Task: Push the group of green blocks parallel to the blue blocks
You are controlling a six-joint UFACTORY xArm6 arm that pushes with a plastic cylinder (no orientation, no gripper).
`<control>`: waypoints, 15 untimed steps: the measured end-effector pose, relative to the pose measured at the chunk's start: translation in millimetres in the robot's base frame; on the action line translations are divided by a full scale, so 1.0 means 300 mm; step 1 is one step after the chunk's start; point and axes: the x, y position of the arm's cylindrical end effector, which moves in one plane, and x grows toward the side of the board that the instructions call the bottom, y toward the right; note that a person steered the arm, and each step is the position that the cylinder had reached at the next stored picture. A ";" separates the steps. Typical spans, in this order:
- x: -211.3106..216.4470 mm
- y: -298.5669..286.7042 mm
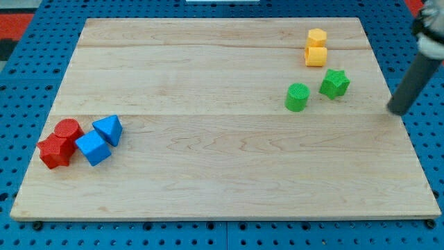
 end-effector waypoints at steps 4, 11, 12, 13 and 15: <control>-0.121 -0.261; -0.099 -0.796; -0.066 -0.913; -0.038 -1.016; 0.013 -0.972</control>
